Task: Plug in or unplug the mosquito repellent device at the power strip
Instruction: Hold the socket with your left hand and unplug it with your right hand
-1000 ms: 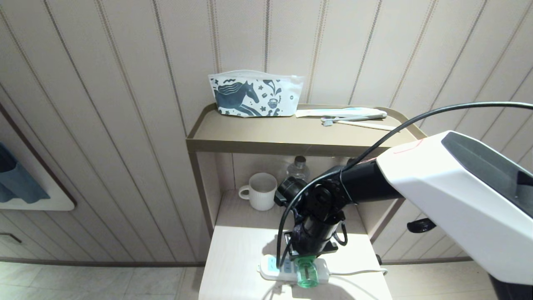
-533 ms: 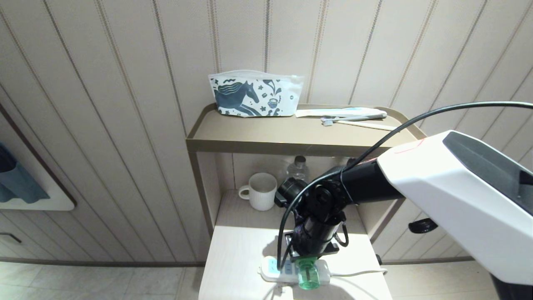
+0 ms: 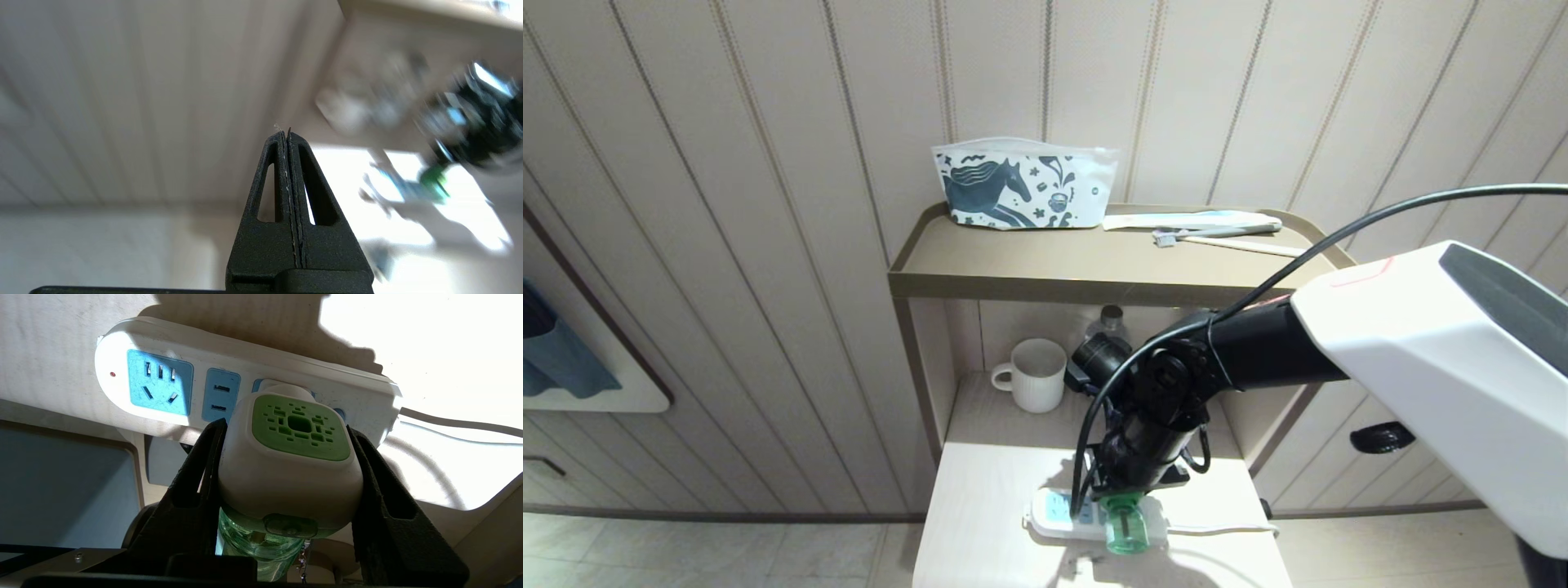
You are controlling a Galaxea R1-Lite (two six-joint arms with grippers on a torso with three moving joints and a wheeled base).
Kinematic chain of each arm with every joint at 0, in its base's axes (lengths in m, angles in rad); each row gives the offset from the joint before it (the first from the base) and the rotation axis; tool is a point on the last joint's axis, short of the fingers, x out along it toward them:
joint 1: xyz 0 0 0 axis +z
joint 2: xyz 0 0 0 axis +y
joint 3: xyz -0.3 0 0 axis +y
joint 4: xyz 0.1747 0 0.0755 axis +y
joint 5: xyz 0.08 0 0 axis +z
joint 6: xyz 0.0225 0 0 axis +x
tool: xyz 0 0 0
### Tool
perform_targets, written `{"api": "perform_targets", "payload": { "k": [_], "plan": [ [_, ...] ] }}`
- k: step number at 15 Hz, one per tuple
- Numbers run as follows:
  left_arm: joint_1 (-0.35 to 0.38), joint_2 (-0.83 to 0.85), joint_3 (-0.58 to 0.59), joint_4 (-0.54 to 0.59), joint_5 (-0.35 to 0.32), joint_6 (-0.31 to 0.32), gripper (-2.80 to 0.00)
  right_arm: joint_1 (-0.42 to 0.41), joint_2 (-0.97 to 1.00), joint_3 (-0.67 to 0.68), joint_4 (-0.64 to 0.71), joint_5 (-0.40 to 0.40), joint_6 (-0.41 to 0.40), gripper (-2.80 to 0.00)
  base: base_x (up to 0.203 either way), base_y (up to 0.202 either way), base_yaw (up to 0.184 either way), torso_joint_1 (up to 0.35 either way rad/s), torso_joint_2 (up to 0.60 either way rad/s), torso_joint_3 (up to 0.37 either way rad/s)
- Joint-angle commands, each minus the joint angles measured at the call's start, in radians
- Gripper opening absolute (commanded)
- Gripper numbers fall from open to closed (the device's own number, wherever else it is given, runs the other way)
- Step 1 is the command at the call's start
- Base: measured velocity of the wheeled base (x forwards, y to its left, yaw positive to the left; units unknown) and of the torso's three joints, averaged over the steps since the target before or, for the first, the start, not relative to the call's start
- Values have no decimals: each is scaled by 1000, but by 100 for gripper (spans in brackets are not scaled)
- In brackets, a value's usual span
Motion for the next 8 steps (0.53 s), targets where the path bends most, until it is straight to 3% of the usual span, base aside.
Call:
{"api": "perform_targets", "payload": {
  "k": [1, 3, 6, 8],
  "plan": [
    [-38, 343, -56, 25, -99, -16, -280, 5, -17, -5, 1, -2, -1, -280, 0, 0, 0, 0, 0, 0],
    [-200, 458, -61, 25, -64, -24, -280, 17, -17, -2, -13, -2, -1, -280, 0, 0, 0, 0, 0, 0],
    [-586, 776, -60, -120, 130, -105, -280, 19, -43, 9, -50, -5, -1, -280, 0, 0, 0, 0, 0, 0],
    [-750, 956, -56, -237, 251, -152, -280, 13, -48, 13, -50, -5, -1, -280, 0, 0, 0, 0, 0, 0]
  ]
}}
